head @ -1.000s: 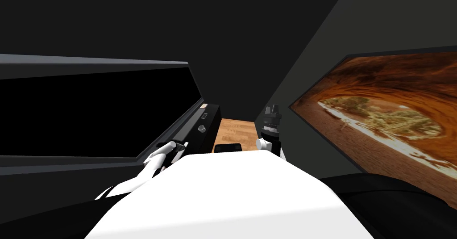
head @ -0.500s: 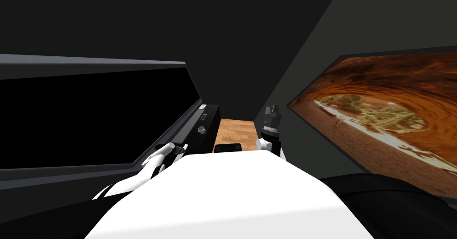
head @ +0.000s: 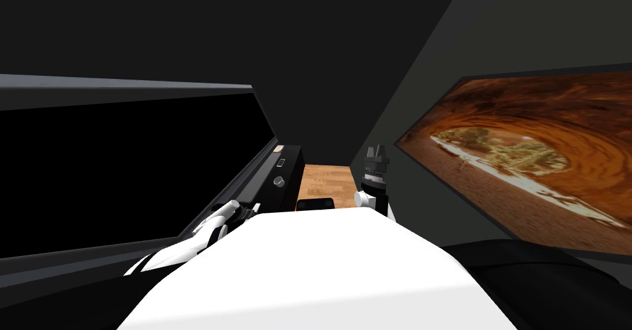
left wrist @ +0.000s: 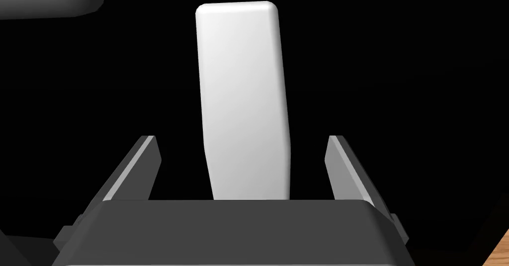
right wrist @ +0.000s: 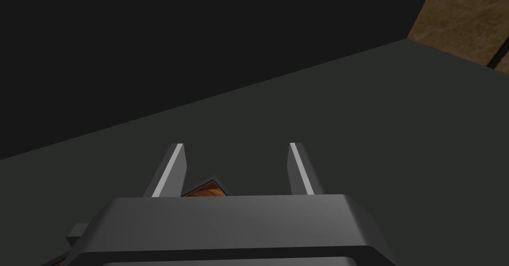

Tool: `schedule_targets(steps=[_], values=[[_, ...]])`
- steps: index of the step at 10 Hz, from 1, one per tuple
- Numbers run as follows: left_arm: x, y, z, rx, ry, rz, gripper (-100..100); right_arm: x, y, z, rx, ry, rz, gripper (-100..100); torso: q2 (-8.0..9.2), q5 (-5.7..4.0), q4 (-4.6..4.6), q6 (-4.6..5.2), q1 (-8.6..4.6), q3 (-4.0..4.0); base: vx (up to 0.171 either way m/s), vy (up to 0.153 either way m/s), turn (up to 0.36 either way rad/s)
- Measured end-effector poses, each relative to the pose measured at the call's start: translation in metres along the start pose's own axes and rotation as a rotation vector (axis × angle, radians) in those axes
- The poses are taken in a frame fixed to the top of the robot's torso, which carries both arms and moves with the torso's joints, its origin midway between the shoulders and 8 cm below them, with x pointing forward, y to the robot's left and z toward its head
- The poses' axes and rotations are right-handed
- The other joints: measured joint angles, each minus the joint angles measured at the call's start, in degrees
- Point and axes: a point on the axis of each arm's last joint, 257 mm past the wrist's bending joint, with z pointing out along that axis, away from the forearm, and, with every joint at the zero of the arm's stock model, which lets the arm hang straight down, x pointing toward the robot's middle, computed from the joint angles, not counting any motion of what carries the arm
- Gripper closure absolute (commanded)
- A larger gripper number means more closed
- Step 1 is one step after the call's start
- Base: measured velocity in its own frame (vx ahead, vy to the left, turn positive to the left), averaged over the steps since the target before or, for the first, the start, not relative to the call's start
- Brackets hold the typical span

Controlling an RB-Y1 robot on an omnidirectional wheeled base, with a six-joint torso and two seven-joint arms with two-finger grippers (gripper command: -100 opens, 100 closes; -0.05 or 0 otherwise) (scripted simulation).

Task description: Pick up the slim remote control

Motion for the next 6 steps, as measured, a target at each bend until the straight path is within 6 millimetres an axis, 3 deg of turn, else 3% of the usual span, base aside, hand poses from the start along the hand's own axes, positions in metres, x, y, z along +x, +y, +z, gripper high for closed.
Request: schedule_targets(steps=[6], values=[[-0.023,0.024,0.007,-0.073,-0.052,-0.056,-100,0.000,0.000,0.000,0.000,0.000,0.000,0,-0.02,-0.01,0.00,0.00,-0.05,-0.01,0.005,0.036,-0.038]])
